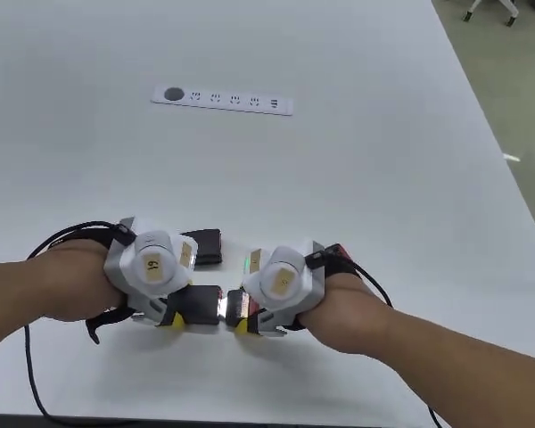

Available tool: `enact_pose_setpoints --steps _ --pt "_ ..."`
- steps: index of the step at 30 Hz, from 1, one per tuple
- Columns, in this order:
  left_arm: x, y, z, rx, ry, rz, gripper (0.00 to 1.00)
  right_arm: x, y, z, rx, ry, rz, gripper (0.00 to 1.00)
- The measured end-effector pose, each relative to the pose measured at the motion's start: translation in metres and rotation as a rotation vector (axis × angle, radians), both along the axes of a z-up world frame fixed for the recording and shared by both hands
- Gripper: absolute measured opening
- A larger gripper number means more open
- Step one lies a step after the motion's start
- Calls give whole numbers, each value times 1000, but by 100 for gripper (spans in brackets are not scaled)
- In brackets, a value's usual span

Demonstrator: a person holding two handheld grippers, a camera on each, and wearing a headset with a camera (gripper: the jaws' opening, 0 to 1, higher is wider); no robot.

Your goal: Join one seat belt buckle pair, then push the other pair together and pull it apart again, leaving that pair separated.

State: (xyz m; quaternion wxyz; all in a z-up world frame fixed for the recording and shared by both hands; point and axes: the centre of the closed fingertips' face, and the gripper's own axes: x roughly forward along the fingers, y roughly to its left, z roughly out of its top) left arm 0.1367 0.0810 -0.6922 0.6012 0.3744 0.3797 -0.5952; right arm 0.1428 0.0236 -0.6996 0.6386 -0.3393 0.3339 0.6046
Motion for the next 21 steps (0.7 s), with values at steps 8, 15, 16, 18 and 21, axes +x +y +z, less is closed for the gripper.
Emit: enact_pose_setpoints --steps 8,15,16,18,21 --pt "-1 1 2 -12 10 27 32 -2 -1 1 2 -14 8 31" --pt "-1 1 3 -16 20 30 31 -6 -1 6 7 -11 21 30" --pt "-1 1 3 -15 19 34 31 -6 -1 7 6 -8 21 30" --pt "0 1 2 -12 18 45 31 -5 -1 6 4 -7 21 30" --pt "0 1 2 -5 20 58 30 -6 0 6 0 -7 22 30"
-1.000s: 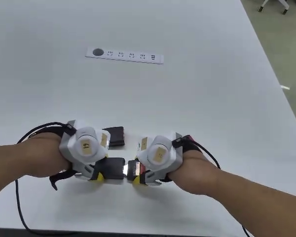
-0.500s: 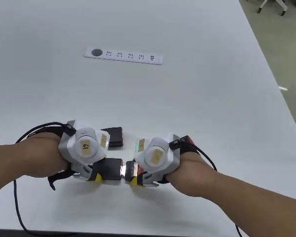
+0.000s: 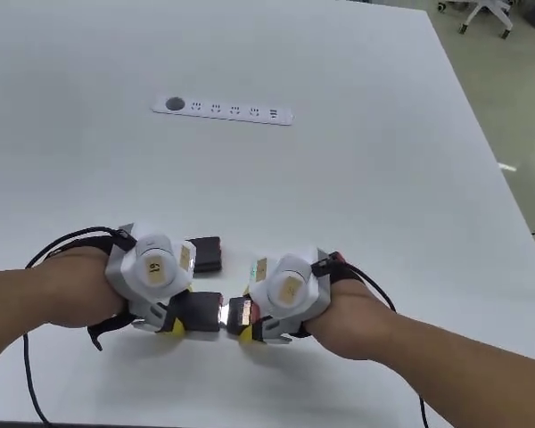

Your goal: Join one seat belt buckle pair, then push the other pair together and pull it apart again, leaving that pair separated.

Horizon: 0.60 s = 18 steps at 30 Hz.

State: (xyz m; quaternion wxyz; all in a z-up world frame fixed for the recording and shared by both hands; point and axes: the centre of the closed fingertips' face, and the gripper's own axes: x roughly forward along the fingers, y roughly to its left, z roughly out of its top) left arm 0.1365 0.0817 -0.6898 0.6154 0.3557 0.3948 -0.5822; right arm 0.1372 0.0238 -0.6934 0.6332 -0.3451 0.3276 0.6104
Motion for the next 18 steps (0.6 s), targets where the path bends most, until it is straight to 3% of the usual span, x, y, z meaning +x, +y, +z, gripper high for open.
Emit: enact_pose_setpoints --steps 18 --pt "1 -2 2 33 4 -3 32 1 -1 1 6 13 -8 32"
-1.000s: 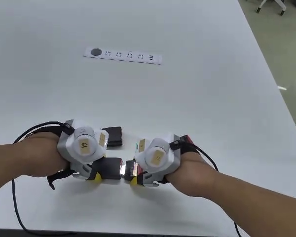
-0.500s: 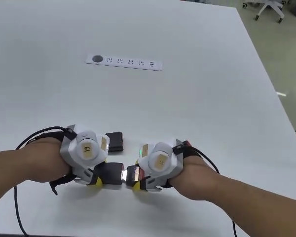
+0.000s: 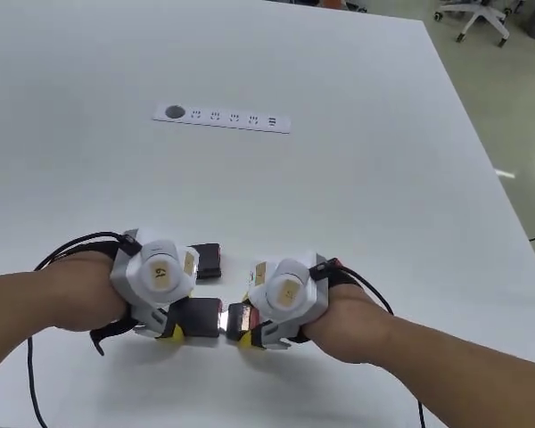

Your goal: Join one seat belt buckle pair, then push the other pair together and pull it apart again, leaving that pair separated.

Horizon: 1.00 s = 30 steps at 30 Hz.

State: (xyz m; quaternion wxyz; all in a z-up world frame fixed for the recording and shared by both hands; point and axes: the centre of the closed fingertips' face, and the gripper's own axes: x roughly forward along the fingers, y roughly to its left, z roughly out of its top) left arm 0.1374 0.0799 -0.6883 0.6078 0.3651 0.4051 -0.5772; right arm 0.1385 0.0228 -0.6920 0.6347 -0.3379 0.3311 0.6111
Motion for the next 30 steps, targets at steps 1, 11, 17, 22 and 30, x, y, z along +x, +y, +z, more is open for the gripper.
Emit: enact_pose_setpoints --steps 1,11,17,22,30 --pt "0 0 0 5 -2 1 32 0 0 0 -1 -2 1 33" --pt "6 5 -6 2 0 37 34 1 -1 -1 -2 -19 30 34" --pt "2 8 -5 -3 34 63 37 -1 -1 4 12 -35 22 40" --pt "4 5 17 -64 8 100 38 -4 -5 22 60 -37 4 40" --pt "24 10 43 -144 -24 181 41 9 -26 47 128 -46 -55 38"
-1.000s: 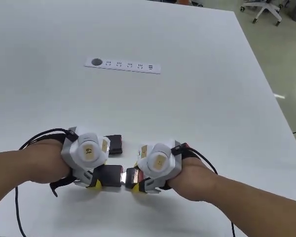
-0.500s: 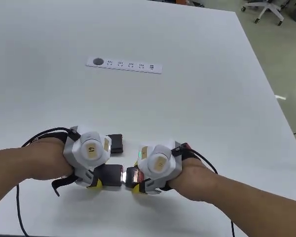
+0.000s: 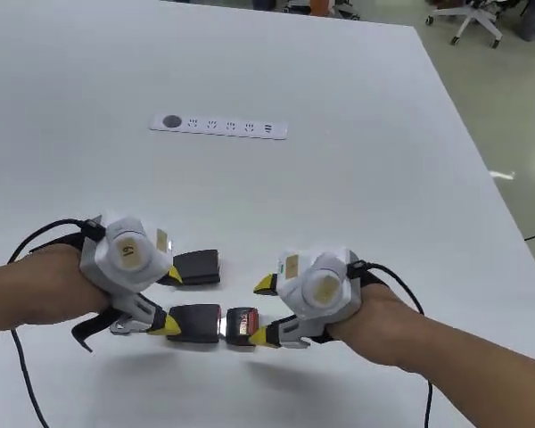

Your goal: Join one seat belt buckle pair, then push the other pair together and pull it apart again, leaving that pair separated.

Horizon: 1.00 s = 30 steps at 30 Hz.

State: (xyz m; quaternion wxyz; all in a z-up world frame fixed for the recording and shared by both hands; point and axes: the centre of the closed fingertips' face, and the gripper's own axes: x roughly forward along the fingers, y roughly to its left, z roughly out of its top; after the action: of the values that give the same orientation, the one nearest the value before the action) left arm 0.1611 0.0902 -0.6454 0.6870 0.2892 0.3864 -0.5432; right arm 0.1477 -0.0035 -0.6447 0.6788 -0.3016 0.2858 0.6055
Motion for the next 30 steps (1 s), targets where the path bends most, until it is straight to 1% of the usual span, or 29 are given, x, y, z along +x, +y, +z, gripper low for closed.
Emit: enact_pose_setpoints --steps 1,2,3,4,5,7,8,9,11,12,14,18,19,20,21,23,25,28,30 --pt "5 1 2 -10 -5 17 41 2 -5 3 1 -4 -4 37" --pt "13 4 2 -13 -17 27 41 4 -8 3 -3 -7 -10 37" --pt "18 6 2 -13 -26 31 41 10 -15 2 -3 -11 -23 37" --pt "26 8 0 -13 -36 39 41 13 -18 2 -5 -13 -26 37" --pt "30 9 1 -15 -40 44 41 16 -23 3 -11 -13 -34 37" --pt "35 5 3 -19 -46 48 41 21 -29 4 -17 -19 -38 36" --pt "37 2 4 -17 -49 46 41 25 -34 5 -19 -19 -43 36" --pt "40 1 4 -17 -50 46 42 29 -38 4 -23 -21 -41 36" --pt "48 2 2 -16 -44 45 42 35 -44 2 -38 -28 -37 36" --pt "48 -1 1 -14 -44 43 43 39 -48 1 -44 -29 -37 36" --pt "56 0 -2 -6 -43 41 43 45 -56 -1 -58 -30 -35 36" --pt "63 -4 -2 -4 -44 38 43 57 -74 -9 -98 -25 -24 36" --pt "63 -5 -3 -6 -41 35 43 56 -75 -9 -103 -23 -21 36" --pt "61 -9 -4 -5 -36 30 43 58 -78 -10 -109 -22 -20 36" --pt "61 -10 -5 -4 -36 26 43 61 -83 -12 -117 -19 -16 37" --pt "63 -9 -8 2 -29 21 44 62 -88 -15 -134 -15 0 37" --pt "65 -10 -9 7 -26 19 44 61 -92 -18 -155 -11 18 37" --pt "67 -10 -14 8 -16 13 43 62 -95 -20 -173 -12 29 37" --pt "69 -10 -14 8 -19 10 43 63 -98 -24 -181 -6 35 37"
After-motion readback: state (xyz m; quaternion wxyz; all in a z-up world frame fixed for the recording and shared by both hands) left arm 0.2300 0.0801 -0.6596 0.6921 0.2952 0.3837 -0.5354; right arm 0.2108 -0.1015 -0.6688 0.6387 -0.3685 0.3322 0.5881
